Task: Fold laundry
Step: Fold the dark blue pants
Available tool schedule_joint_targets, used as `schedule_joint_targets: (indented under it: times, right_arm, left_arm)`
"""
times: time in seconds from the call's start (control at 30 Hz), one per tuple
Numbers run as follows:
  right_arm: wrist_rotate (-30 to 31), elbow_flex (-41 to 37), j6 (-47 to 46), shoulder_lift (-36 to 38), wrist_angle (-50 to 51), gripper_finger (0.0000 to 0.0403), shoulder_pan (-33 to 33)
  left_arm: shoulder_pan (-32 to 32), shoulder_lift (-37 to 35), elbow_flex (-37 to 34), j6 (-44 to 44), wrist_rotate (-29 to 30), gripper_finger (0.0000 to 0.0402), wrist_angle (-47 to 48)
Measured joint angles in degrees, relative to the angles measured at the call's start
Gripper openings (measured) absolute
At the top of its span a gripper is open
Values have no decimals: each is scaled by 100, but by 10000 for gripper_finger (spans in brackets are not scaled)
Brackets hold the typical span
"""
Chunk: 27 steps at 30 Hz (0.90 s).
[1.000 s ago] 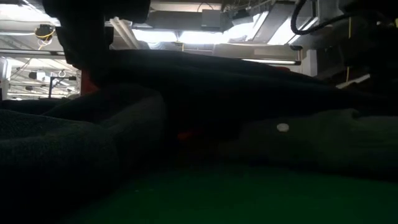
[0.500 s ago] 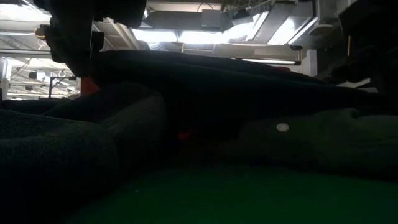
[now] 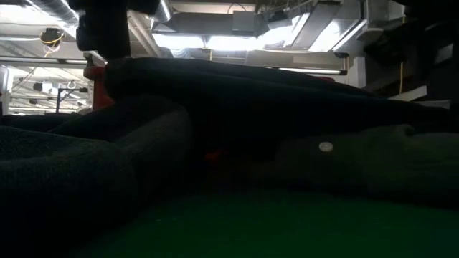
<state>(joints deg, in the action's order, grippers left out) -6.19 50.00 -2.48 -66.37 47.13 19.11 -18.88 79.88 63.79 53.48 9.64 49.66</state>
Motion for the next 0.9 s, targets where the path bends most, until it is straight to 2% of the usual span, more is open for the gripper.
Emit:
schedule_joint_targets:
  times: [0.17,0.3,0.5,0.6,0.77,0.9]
  right_arm:
    - [311,0,19,0,9,156,0]
    - [328,0,21,0,20,156,0]
    - [325,0,21,0,110,156,0]
    - [325,0,24,0,101,156,0]
    - [332,0,26,0,53,156,0]
    - [760,0,28,0,-34,156,0]
  left_arm:
    - [623,-52,-53,-21,221,148,329]
    - [1069,-31,-579,-294,-104,148,-638]
    - [1394,-22,-1702,-366,-816,148,-2746]
    - [1442,-22,-2064,-320,-858,148,-3610]
    - [1515,-22,-2194,-284,-783,148,-3978]
    - [1517,-22,-2194,-18,-554,148,-4179]
